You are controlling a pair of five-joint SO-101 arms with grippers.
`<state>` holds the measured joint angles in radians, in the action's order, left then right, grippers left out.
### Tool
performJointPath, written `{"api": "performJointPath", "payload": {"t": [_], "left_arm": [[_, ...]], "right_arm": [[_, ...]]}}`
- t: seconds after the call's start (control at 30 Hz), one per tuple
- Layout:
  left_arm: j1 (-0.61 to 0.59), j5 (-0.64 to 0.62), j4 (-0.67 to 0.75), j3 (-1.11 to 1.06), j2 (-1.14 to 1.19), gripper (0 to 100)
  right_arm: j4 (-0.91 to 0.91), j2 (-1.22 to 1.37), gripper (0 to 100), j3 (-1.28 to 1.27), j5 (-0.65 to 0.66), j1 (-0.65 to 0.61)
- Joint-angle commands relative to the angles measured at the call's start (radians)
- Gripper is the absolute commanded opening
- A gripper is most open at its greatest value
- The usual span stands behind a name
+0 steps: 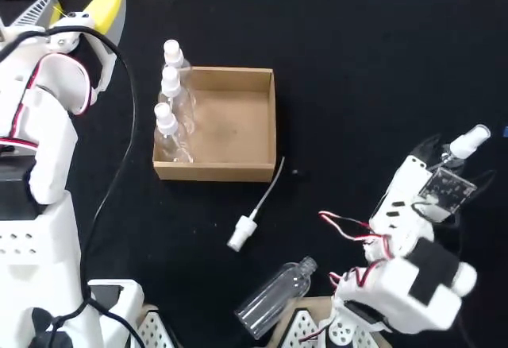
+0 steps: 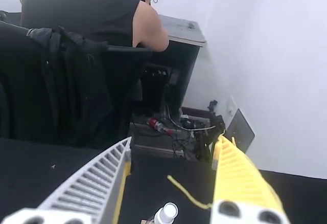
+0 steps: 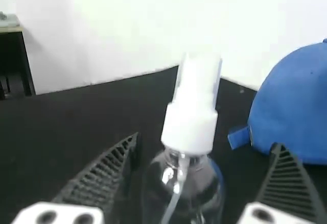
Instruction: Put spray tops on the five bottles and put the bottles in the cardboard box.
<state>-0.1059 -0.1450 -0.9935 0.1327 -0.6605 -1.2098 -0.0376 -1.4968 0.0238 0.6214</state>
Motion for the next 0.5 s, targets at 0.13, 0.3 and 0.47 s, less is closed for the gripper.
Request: {"api": "performJointPath", "payload": {"t": [0.13, 0.3, 0.47], "left_arm": [[-0.004, 0.009, 0.025, 0.010, -0.002, 23], [-0.004, 0.009, 0.025, 0.010, -0.002, 23], [-0.004, 0.009, 0.025, 0.010, -0.002, 23]], "right_arm": [[0.196, -0.188, 34.7, 0.018, 0.000, -0.015], [0.198, -0.205, 34.7, 0.022, 0.006, -0.015], [0.199, -0.162, 34.6, 0.039, 0.008, -0.018]]}}
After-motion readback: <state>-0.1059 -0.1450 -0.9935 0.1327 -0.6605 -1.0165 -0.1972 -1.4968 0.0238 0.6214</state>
